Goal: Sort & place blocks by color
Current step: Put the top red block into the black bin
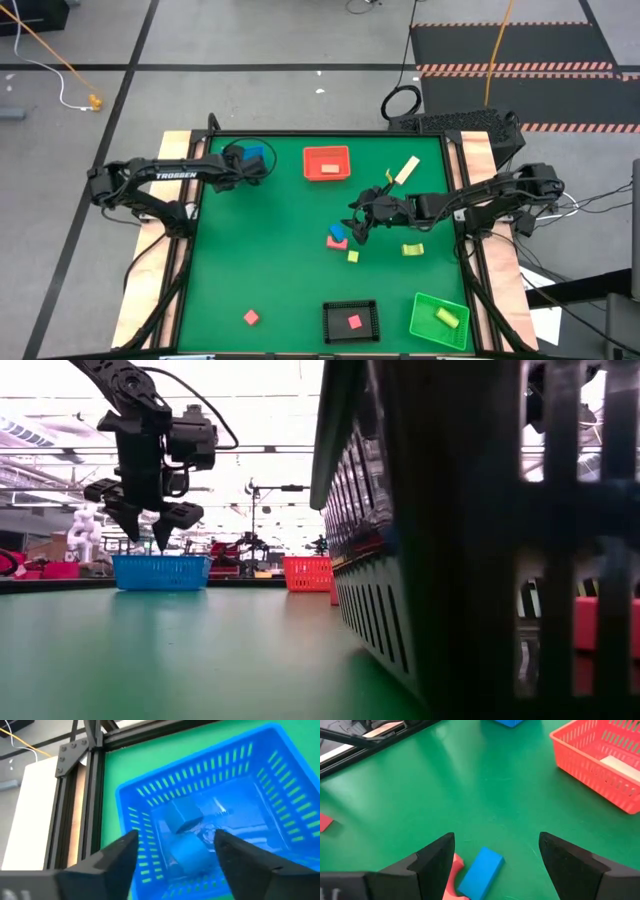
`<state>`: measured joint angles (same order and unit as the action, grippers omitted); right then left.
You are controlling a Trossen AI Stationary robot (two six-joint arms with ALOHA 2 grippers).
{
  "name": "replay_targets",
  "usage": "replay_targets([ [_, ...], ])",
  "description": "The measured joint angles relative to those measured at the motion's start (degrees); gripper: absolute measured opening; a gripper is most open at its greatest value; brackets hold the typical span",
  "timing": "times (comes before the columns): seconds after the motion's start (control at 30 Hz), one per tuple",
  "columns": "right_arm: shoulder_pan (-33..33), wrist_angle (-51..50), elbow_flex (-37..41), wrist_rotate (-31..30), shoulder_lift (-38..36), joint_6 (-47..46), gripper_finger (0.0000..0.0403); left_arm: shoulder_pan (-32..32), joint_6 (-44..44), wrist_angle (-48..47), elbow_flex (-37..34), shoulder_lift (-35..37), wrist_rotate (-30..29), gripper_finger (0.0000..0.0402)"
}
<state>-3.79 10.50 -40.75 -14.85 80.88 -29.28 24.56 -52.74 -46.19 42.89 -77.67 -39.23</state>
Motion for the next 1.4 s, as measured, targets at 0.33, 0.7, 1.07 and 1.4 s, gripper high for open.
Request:
replay_targets([
  [0.33,-0.1,8.2,0.0,5.5,0.0,-1.1,0.0281,-1.4,3.0,6.3,0.0,0.0,-0.9,0.0282],
  [0.7,2.4,-6.4,-0.1,-0.5,-7.5,4.2,0.0281,-8.4,11.9,14.6,1.8,0.9,5.3,0.0231],
  [1.07,3.1,-18.0,-0.1,3.3,-10.4,2.5,0.0281,-19.4,14.1,26.7,2.3,0.9,8.4,0.0229],
  [1.4,-4.8,-7.6,-0.1,4.5,4.0,13.7,0.0281,-23.7,15.6,31.3,2.3,0.9,8.4,0.0230],
])
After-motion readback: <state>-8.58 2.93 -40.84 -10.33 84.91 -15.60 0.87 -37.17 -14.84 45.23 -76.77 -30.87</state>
